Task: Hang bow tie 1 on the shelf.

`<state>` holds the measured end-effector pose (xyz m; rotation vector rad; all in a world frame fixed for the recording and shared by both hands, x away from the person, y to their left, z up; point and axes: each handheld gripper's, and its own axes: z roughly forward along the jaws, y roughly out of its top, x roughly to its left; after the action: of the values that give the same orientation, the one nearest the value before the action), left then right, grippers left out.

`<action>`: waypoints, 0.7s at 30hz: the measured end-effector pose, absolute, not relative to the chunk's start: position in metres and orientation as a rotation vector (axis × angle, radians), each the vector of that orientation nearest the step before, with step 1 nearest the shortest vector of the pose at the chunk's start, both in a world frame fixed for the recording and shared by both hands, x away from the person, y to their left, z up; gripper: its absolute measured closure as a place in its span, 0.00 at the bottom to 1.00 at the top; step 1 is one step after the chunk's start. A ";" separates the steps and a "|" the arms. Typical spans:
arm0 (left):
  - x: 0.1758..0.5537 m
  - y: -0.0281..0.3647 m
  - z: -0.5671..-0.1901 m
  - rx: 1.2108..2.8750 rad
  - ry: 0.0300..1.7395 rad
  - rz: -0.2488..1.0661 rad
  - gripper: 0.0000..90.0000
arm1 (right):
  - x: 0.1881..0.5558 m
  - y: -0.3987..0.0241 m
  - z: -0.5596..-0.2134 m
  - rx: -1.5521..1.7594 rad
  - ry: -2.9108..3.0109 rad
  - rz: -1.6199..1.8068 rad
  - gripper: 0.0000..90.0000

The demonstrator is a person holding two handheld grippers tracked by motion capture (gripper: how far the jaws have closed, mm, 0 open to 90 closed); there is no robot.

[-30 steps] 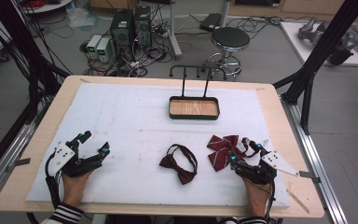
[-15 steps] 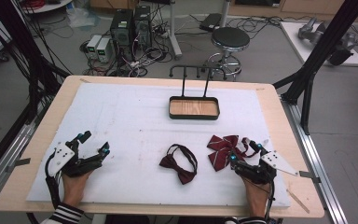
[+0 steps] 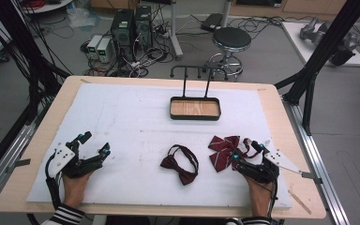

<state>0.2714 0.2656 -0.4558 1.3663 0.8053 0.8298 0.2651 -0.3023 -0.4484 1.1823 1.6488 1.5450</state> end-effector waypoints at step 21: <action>0.271 0.265 -0.456 1.370 0.805 0.831 0.20 | 0.284 -0.301 -0.404 1.222 1.961 1.332 0.18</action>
<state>0.2715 0.2654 -0.4557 1.3695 0.8050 0.8314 0.2843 -0.3010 -0.4040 1.2224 1.9606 1.3320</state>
